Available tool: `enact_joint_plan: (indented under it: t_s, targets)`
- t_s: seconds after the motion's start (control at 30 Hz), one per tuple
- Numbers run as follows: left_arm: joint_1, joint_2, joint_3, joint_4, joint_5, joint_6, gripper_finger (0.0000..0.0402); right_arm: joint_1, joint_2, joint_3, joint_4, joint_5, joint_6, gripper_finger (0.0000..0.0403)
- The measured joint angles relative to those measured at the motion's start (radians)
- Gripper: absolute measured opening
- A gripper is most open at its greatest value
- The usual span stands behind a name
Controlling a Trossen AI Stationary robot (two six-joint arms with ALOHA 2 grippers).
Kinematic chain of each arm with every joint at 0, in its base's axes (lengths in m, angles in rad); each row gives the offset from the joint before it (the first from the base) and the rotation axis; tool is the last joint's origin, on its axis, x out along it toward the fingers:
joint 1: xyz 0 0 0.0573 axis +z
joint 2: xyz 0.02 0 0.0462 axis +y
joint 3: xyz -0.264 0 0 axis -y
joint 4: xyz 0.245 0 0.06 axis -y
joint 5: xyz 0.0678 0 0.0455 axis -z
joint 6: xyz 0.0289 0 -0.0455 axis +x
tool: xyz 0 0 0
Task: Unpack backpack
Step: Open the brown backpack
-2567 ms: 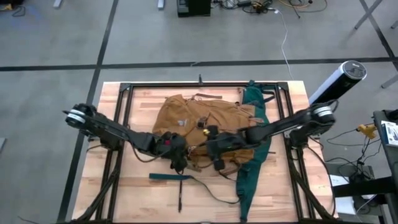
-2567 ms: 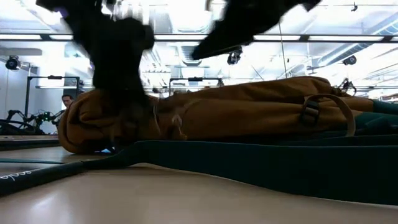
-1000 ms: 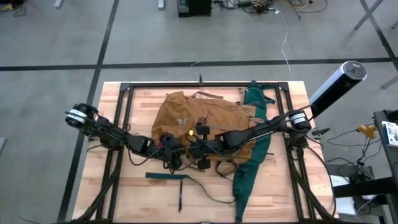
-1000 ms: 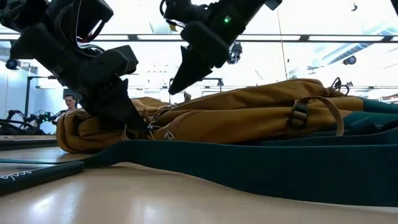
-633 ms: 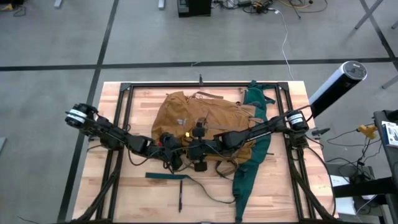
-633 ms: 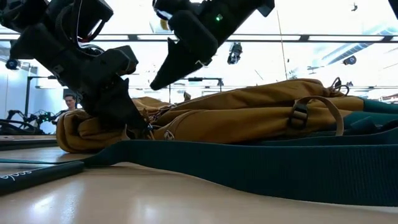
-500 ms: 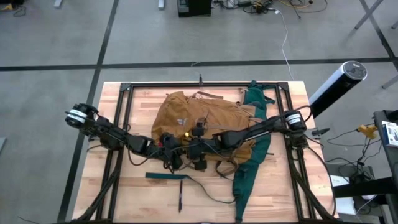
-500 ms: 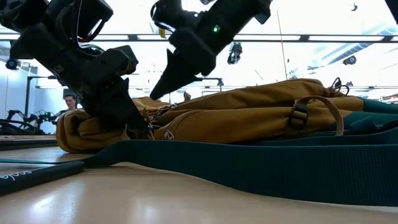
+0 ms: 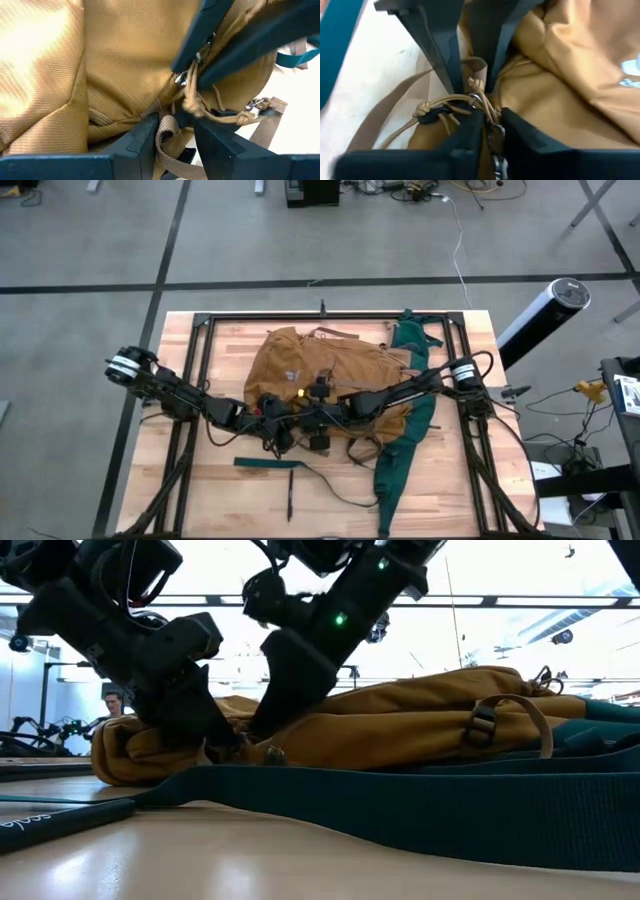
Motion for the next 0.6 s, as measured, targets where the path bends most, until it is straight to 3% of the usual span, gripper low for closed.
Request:
enact_joint_plan:
  t_s: [0.37, 0.6]
  targets:
    - [-0.001, 0.000, -0.011, -0.014, -0.022, 0.001, 0.0117, 0.006, -0.091, 0.000, -0.198, -0.002, 0.055, 0.0003]
    - [0.000, -0.003, -0.009, -0.116, -0.039, -0.047, 0.0116, 0.048, -0.187, 0.000, -0.480, 0.039, 0.145, 0.0001]
